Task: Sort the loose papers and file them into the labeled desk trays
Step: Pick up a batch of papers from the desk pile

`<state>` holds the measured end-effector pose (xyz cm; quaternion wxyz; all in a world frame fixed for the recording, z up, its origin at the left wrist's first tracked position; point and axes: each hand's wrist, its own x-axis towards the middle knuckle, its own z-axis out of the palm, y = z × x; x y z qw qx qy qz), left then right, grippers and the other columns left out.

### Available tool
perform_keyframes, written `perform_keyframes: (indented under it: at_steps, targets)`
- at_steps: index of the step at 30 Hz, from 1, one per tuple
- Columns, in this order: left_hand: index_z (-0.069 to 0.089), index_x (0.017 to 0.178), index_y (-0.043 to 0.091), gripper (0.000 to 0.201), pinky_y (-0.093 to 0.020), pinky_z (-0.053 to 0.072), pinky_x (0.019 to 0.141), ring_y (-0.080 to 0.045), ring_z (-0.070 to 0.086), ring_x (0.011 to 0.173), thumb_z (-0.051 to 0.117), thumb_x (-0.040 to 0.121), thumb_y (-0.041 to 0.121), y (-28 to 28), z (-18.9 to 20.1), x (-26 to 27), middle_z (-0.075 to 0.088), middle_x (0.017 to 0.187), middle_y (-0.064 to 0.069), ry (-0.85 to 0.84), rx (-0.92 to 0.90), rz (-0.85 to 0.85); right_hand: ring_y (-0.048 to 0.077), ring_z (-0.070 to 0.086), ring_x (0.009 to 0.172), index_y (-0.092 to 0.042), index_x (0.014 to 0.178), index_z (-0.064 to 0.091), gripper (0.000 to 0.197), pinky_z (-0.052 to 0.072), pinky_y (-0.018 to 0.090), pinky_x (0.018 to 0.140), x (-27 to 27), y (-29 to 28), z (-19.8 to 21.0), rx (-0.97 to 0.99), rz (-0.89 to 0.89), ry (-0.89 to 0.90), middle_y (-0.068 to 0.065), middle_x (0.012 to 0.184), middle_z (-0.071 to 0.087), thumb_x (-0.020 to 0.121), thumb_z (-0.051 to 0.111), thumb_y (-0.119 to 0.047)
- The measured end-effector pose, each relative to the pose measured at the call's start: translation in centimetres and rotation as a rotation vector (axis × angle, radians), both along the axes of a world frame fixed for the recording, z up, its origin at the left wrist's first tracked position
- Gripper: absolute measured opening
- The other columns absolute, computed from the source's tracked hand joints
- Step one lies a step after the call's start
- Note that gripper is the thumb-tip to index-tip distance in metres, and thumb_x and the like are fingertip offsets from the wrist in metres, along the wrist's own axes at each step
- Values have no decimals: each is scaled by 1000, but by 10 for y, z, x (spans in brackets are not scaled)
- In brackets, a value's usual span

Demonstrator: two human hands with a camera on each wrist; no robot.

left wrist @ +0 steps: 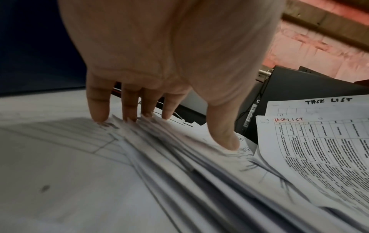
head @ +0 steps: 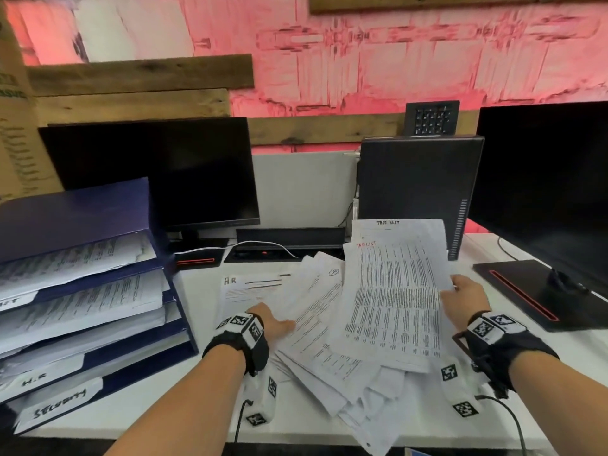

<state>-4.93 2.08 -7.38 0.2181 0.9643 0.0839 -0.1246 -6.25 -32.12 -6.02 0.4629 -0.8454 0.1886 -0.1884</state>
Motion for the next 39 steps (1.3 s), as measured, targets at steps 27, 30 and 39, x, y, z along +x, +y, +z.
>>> perform_keyframes:
  at_steps: [27,30,39]
  targets:
    - [61,94,12,7,-23,45,45,-22,58,61,63,89,17,42,48,-22,65,86,-12,-510,-600,241,26,59,88,-4,106,65,24,47,31,81,-26,17,18,100,137,4,12,104,67,88,50,-2]
    - [61,90,16,5,-38,58,61,-26,65,72,64,88,19,50,57,-45,68,90,-12,-522,-806,223,23,63,93,-11,105,66,24,51,36,89,-33,43,25,156,237,10,4,104,68,89,49,-6]
    - [59,110,12,19,-56,54,80,-36,67,96,59,92,6,92,64,-117,70,105,-15,-446,-1220,260,24,66,91,-8,107,64,18,53,38,84,-42,127,50,374,398,-100,8,106,69,91,56,-7]
